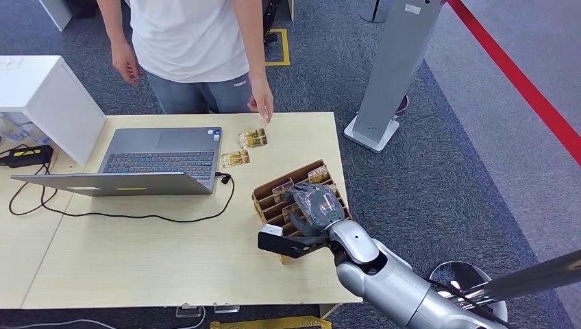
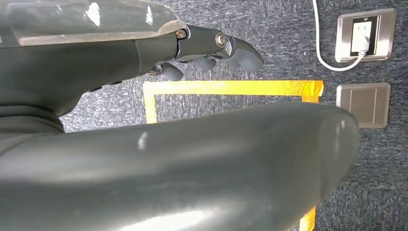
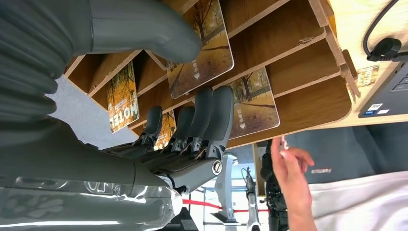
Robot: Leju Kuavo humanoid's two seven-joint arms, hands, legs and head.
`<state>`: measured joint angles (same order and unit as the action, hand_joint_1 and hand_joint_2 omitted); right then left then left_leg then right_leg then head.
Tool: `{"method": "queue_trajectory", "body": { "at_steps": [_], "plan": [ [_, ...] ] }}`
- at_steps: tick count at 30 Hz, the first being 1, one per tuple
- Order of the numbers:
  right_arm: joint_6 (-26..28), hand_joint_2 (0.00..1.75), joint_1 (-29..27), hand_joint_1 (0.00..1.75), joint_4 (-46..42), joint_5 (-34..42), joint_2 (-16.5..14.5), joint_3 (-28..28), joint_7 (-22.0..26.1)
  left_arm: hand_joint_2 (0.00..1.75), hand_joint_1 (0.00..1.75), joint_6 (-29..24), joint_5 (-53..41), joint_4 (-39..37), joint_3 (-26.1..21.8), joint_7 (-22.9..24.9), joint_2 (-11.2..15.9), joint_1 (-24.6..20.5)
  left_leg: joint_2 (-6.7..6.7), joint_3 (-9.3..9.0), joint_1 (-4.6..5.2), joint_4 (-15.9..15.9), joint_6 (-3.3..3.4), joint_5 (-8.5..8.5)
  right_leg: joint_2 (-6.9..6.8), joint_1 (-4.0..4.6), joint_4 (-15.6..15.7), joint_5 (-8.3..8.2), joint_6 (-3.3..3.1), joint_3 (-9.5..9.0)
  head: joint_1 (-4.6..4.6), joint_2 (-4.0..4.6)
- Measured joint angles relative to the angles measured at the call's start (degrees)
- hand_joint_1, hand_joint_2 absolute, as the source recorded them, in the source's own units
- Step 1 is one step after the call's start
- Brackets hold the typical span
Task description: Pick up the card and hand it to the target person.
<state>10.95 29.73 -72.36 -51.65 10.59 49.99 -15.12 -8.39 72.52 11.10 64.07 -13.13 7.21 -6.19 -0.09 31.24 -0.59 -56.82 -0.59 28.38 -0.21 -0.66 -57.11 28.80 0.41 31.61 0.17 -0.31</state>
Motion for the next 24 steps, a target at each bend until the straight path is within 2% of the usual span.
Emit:
{"method": "queue_trajectory", "body": {
  "at_steps": [2, 6, 8, 19, 24],
  "plan": [
    [-0.01, 1.75, 0.00, 0.98, -0.01, 0.00, 0.00, -0.01, 0.01, 0.00, 0.00, 0.00, 0.00, 0.00, 0.01, -0.01, 0.00, 0.00, 0.00, 0.00, 0.00, 0.00, 0.00, 0.00, 0.00, 0.00, 0.00, 0.00, 0.00, 0.00, -0.01, 0.00],
    [-0.02, 1.75, 0.00, 1.27, -0.01, 0.01, -0.01, -0.01, 0.05, 0.00, 0.00, -0.01, 0.00, 0.00, 0.01, -0.01, 0.00, 0.00, 0.00, 0.00, 0.00, 0.00, 0.00, 0.00, 0.00, 0.00, 0.00, 0.00, 0.00, 0.00, 0.01, 0.00],
    [-0.02, 1.75, 0.00, 1.33, -0.01, 0.02, -0.01, -0.01, 0.11, 0.00, 0.00, -0.02, 0.01, 0.00, 0.01, -0.01, 0.00, 0.00, 0.00, 0.00, 0.00, 0.00, 0.00, 0.00, 0.00, 0.00, 0.00, 0.00, 0.00, 0.00, 0.02, 0.00],
    [-0.02, 1.75, 0.15, 1.47, 0.00, 0.40, -0.03, 0.02, 0.48, 0.00, 0.00, -0.02, 0.27, 0.00, 0.01, -0.10, 0.00, 0.00, 0.00, -0.02, 0.00, 0.00, 0.00, 0.00, 0.00, 0.00, 0.00, 0.00, 0.00, -0.02, 0.00, 0.00],
    [-0.01, 1.75, 0.28, 1.47, -0.01, 0.66, -0.03, 0.04, 0.77, 0.00, 0.00, 0.04, -0.87, 0.00, 0.01, -0.66, 0.00, 0.00, 0.00, -0.04, 0.00, 0.00, 0.00, 0.00, 0.00, 0.00, 0.00, 0.00, 0.00, -0.03, 0.01, 0.00]
  ]
}}
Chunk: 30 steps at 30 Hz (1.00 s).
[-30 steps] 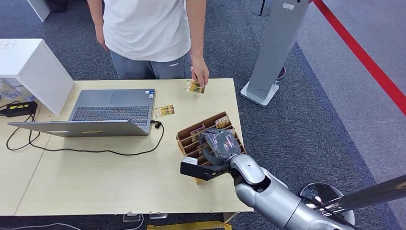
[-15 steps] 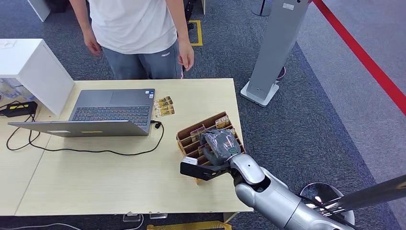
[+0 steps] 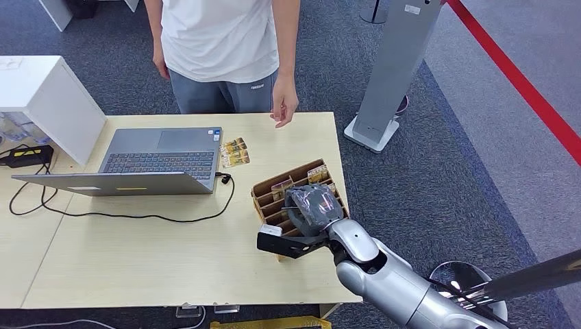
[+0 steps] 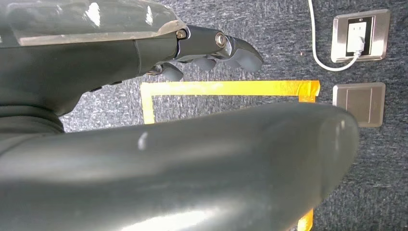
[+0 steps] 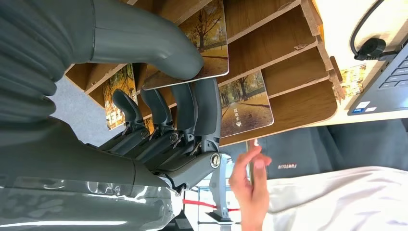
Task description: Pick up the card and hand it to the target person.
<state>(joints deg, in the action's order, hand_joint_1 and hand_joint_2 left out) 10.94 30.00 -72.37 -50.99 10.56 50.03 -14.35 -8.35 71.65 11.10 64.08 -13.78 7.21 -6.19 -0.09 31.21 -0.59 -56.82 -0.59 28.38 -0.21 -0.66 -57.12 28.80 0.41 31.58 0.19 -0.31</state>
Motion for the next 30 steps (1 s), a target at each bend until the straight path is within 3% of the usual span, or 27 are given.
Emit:
{"method": "queue_trajectory", "body": {
  "at_steps": [10, 18, 23, 30],
  "plan": [
    [-3.69, 1.75, 2.37, 1.47, -3.71, 2.44, 1.00, -0.02, -1.35, 0.00, 0.00, -0.27, 0.72, 0.00, 0.01, -1.45, 0.06, 0.08, 0.01, 0.02, 0.00, 0.00, 0.01, -0.01, 0.01, 0.00, -0.01, 0.00, 0.00, 0.02, -0.01, 0.00],
    [-8.71, 1.75, 7.71, 1.47, -13.95, 13.24, 3.95, -1.23, 0.31, 0.00, 0.00, 0.01, 0.80, 0.00, 0.00, -1.78, 0.27, 0.23, 0.01, 0.01, 0.00, -0.02, 0.01, -0.01, 0.01, 0.00, 0.00, -0.01, 0.00, 0.04, -0.01, 0.00],
    [-7.28, 1.75, 9.12, 1.47, -21.45, 20.36, 5.68, -3.46, 3.34, 0.00, 0.00, 0.11, 1.08, 0.00, 0.00, -1.58, 0.31, 0.27, 0.01, 0.02, 0.00, -0.02, 0.01, -0.01, 0.01, 0.00, 0.00, 0.00, 0.00, 0.03, -0.02, 0.00],
    [-0.31, 1.75, 7.73, 1.47, -28.24, 17.42, 6.33, -5.93, 6.28, 0.00, 0.00, 0.24, 1.18, 0.00, 0.00, -1.54, 0.31, 0.26, 0.00, 0.02, 0.00, -0.01, 0.01, -0.01, 0.00, 0.00, 0.01, 0.00, 0.00, 0.02, 0.01, 0.00]
  ]
}}
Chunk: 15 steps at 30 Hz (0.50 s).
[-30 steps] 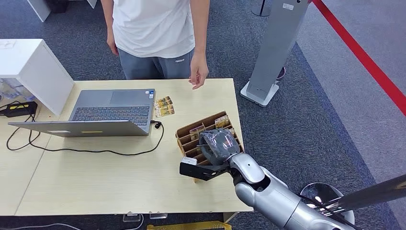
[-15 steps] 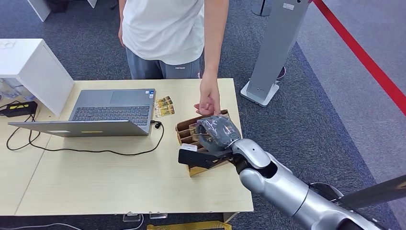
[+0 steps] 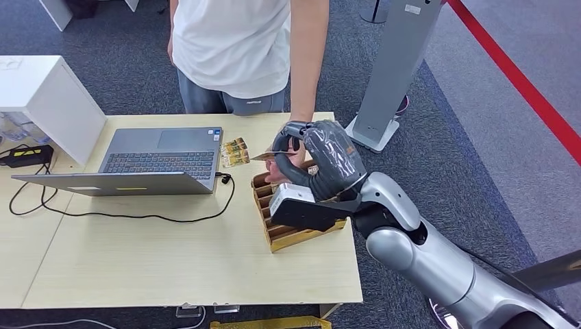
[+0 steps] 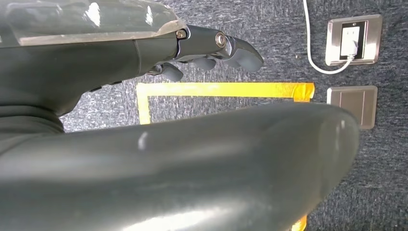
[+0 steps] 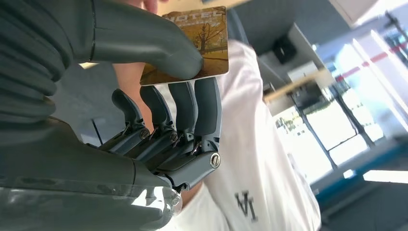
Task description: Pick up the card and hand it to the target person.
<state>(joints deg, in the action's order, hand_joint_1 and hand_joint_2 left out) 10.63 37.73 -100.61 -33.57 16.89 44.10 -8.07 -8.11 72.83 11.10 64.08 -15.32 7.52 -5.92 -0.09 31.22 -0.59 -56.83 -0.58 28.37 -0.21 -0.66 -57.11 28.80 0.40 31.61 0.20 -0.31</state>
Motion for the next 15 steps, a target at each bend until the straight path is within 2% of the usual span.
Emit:
{"method": "queue_trajectory", "body": {
  "at_steps": [3, 8, 13, 14, 15],
  "plan": [
    [4.31, 1.75, -1.77, 1.47, -1.07, -4.45, -0.24, -0.22, 0.85, 0.00, 0.00, 0.05, 0.00, 0.00, 0.00, 0.00, -0.02, -0.02, 0.00, 0.00, 0.00, 0.00, 0.00, 0.00, 0.00, 0.00, 0.00, 0.00, 0.00, 0.00, -0.02, 0.00],
    [14.19, 1.75, -6.00, 1.47, -1.11, -17.42, -1.15, -1.00, 1.72, 0.00, 0.00, 0.16, -0.08, 0.00, 0.00, -0.01, -0.14, -0.03, -0.01, 0.02, 0.00, 0.00, 0.00, 0.00, -0.01, 0.00, 0.00, 0.00, 0.00, 0.00, -0.03, 0.00],
    [20.73, 1.75, -9.40, 1.47, -0.09, -28.08, -1.67, -1.62, 1.42, 0.00, 0.00, 0.33, -0.39, 0.00, 0.01, -0.03, -0.25, -0.04, -0.01, 0.03, 0.00, 0.00, 0.00, 0.00, -0.01, 0.00, 0.00, 0.00, 0.00, 0.00, 0.03, 0.00],
    [22.01, 1.75, -9.96, 1.17, 0.21, -30.32, -1.78, -1.70, 1.19, 0.00, 0.00, 0.36, -0.50, 0.00, 0.01, -0.04, -0.27, -0.04, -0.01, 0.03, 0.00, 0.00, 0.00, 0.00, -0.01, 0.00, 0.00, 0.00, 0.00, 0.01, 0.04, 0.00],
    [23.25, 1.75, -10.48, 0.87, 0.53, -32.43, -1.90, -1.79, 0.98, 0.44, 0.00, 0.43, -0.61, 0.00, 0.02, -0.08, -0.28, -0.04, -0.01, 0.04, 0.00, 0.00, 0.00, 0.00, -0.01, 0.00, 0.00, 0.00, 0.00, 0.01, 0.05, 0.00]
  ]
}}
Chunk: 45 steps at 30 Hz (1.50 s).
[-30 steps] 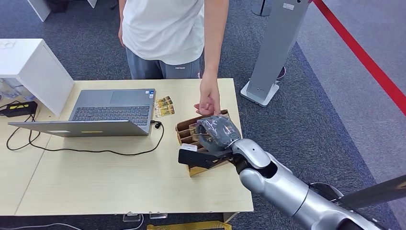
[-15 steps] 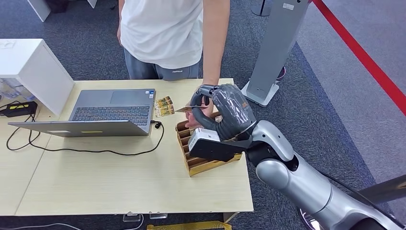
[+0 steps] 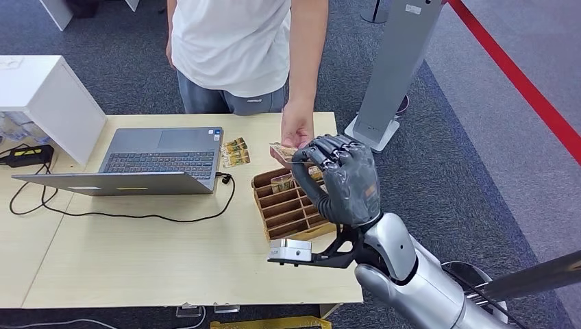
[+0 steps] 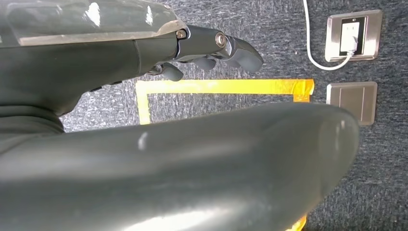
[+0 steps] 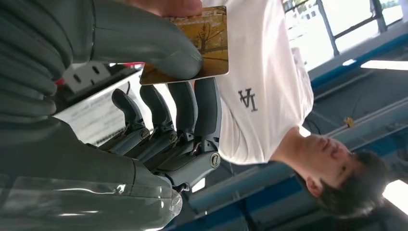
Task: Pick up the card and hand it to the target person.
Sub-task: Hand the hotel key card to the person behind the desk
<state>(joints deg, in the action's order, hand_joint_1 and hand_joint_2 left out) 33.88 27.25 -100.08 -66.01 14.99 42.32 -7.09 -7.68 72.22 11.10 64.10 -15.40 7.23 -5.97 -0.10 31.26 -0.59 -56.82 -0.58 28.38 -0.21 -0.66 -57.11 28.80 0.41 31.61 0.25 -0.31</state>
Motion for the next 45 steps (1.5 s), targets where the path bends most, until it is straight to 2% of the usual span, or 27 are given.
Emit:
{"method": "queue_trajectory", "body": {
  "at_steps": [2, 3, 4, 6, 12, 14, 17, 21, 23, 26, 29, 33, 45],
  "plan": [
    [2.19, 1.75, -0.90, 0.17, 0.68, -3.59, -0.30, -0.28, -0.42, 1.31, 0.00, 0.30, -0.39, 0.00, 0.01, -0.10, -0.02, -0.01, 0.00, 0.00, 0.00, 0.00, 0.00, 0.00, 0.00, 0.00, 0.00, 0.00, 0.00, 0.00, -0.01, 0.00],
    [3.04, 1.75, -1.27, 0.09, 1.06, -4.84, -0.48, -0.46, -0.56, 1.31, 0.00, 0.46, -0.65, 0.00, 0.01, -0.14, -0.02, -0.02, 0.00, 0.00, 0.00, 0.00, -0.01, 0.00, 0.00, 0.00, 0.00, 0.00, 0.00, 0.00, -0.03, 0.00],
    [3.67, 1.75, -1.61, 0.03, 1.49, -5.58, -0.67, -0.65, -0.65, 0.87, 0.00, 0.60, -0.89, 0.00, 0.02, -0.18, -0.02, -0.03, 0.00, 0.00, 0.00, 0.00, -0.01, 0.01, 0.00, 0.00, 0.00, 0.00, 0.00, 0.00, -0.05, 0.00],
    [4.41, 1.75, -2.25, 0.00, 2.39, -5.14, -1.00, -0.95, -0.52, 0.00, 0.00, 0.68, -1.07, 0.00, 0.04, -0.37, -0.02, -0.05, 0.00, 0.00, 0.00, 0.00, -0.01, 0.01, 0.00, 0.00, 0.00, 0.00, 0.00, 0.00, -0.09, 0.00],
    [5.47, 1.75, -3.74, 0.00, 5.08, 8.50, -2.01, -1.38, 4.62, 0.00, 0.00, 0.27, 0.05, 0.00, 0.04, -0.10, -0.02, -0.05, 0.00, -0.01, 0.00, 0.00, -0.01, 0.00, 0.01, 0.00, 0.00, 0.00, 0.00, 0.00, -0.06, 0.00],
    [5.55, 1.75, -4.12, 0.00, 5.92, 15.97, -2.40, -1.68, 7.54, 0.00, 0.00, 0.14, 0.32, 0.00, 0.04, -0.09, -0.02, -0.04, 0.00, -0.01, 0.00, 0.00, -0.01, 0.00, 0.00, 0.00, 0.00, 0.00, 0.00, 0.00, -0.07, 0.00],
    [4.30, 1.75, -4.85, 0.00, 7.24, 31.08, -3.00, -2.60, 12.81, 0.00, 0.00, -0.11, 0.69, 0.00, 0.05, -0.07, -0.02, -0.04, 0.00, -0.01, 0.00, 0.00, -0.01, 0.00, 0.00, 0.00, 0.00, 0.00, 0.00, 0.00, -0.04, 0.00],
    [-3.80, 1.75, -6.02, 0.00, 9.24, 56.27, -3.83, -4.21, 18.34, 0.00, 0.00, -0.51, 1.05, 0.00, 0.03, 0.25, -0.02, -0.04, 0.00, 0.00, 0.00, 0.00, -0.01, 0.01, 0.00, 0.00, 0.00, 0.00, 0.00, 0.01, -0.04, 0.00],
    [-8.91, 1.75, -6.50, 0.00, 10.26, 67.04, -4.06, -5.09, 18.79, 0.00, 0.00, -0.71, 1.30, 0.00, 0.03, 0.45, -0.01, -0.03, 0.00, 0.00, 0.00, 0.00, -0.01, 0.01, 0.00, 0.00, 0.00, 0.00, 0.00, 0.01, -0.05, 0.00],
    [-15.12, 1.75, -6.98, 0.00, 11.47, 77.50, -4.09, -5.92, 17.89, 0.00, 0.00, -0.90, 1.59, 0.00, 0.03, 0.84, 0.00, -0.03, 0.00, -0.01, 0.00, 0.00, -0.01, 0.01, 0.00, 0.00, 0.00, 0.00, 0.00, 0.01, -0.08, 0.00],
    [-18.83, 1.75, -7.30, 0.00, 12.13, 82.08, -3.86, -6.53, 16.91, 0.00, 0.00, -1.17, 1.82, 0.00, 0.02, 1.07, 0.00, -0.02, 0.01, -0.01, 0.00, 0.00, -0.01, 0.01, 0.01, 0.00, 0.00, 0.00, 0.00, 0.01, -0.07, 0.00],
    [-19.58, 1.75, -7.44, 0.00, 12.26, 83.31, -3.21, -7.01, 15.95, 0.00, 0.00, -1.70, 2.12, 0.00, -0.04, 1.35, 0.00, 0.00, 0.01, -0.01, 0.00, 0.00, -0.01, 0.01, 0.01, 0.00, 0.01, 0.00, 0.00, 0.02, -0.05, 0.00],
    [-18.37, 1.75, -11.62, 0.00, 8.35, 76.91, 0.03, -8.89, 8.23, 0.00, 0.00, -2.10, 2.57, 0.00, -0.13, 1.82, 0.00, 0.04, 0.01, -0.02, 0.00, 0.00, -0.01, 0.02, 0.01, 0.00, 0.02, 0.00, 0.00, 0.03, -0.09, 0.00]
  ]
}}
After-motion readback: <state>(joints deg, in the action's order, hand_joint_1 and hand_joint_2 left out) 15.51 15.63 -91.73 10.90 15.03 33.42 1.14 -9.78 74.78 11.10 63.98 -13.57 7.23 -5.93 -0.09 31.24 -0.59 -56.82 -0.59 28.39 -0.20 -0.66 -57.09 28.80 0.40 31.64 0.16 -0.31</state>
